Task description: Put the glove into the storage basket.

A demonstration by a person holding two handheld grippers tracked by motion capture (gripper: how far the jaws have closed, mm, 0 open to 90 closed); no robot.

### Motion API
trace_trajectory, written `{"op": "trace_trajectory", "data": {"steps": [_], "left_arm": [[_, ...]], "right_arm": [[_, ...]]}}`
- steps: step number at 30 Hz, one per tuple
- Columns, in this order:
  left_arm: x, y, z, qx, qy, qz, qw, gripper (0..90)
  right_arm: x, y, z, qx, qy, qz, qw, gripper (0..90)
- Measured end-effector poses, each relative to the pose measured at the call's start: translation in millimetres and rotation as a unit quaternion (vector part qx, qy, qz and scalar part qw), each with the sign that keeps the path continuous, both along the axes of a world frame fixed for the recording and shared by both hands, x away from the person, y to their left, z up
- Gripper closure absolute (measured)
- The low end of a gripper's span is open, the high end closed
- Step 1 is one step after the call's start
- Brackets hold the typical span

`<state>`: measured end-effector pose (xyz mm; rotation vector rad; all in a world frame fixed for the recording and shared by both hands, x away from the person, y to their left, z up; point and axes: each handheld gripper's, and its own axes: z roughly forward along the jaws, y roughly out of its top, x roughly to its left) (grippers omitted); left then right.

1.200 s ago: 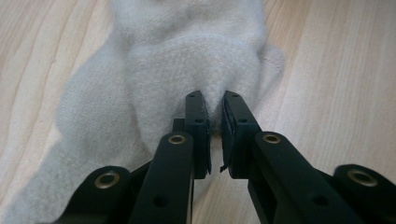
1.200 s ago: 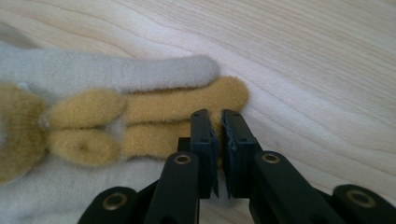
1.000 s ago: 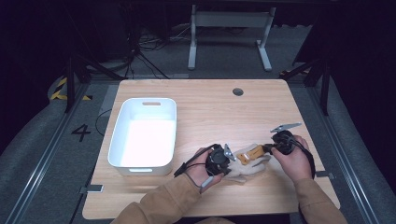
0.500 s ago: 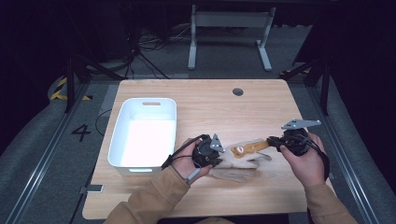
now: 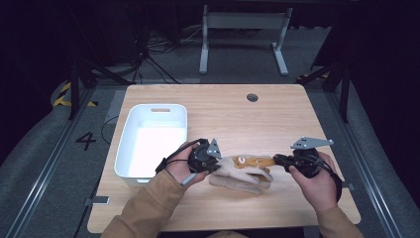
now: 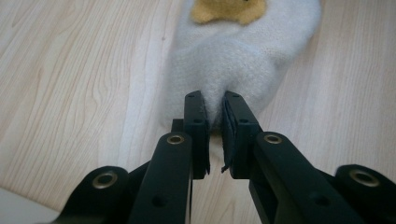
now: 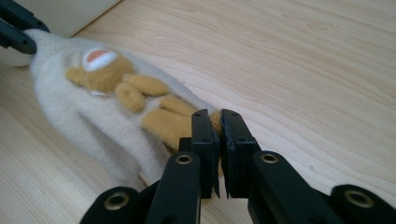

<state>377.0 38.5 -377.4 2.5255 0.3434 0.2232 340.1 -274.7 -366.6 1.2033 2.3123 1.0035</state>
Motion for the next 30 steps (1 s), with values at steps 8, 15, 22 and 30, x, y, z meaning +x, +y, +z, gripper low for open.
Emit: {"op": "trace_trajectory", "data": {"steps": [8,15,22,30], "left_arm": [[4.3,-2.5,-12.6,0.030,0.004,-0.004,0.9995,80.7],[3.4,-7.7,-16.8,0.055,0.026,-0.008,0.9981,75.0],[5.4,-5.6,-13.0,0.040,0.039,0.009,0.9984,54.3],[3.8,-15.7,-20.7,0.062,0.040,0.033,0.9968,52.9]], "right_arm": [[-0.6,2.4,-17.1,0.002,0.017,0.001,0.9999,85.2],[-1.6,0.9,-29.2,0.003,0.035,-0.002,0.9994,84.7],[0.0,-2.8,-41.1,0.000,0.038,-0.010,0.9992,73.2],[-3.5,-10.0,-42.3,-0.017,0.059,-0.024,0.9978,80.7]]}}
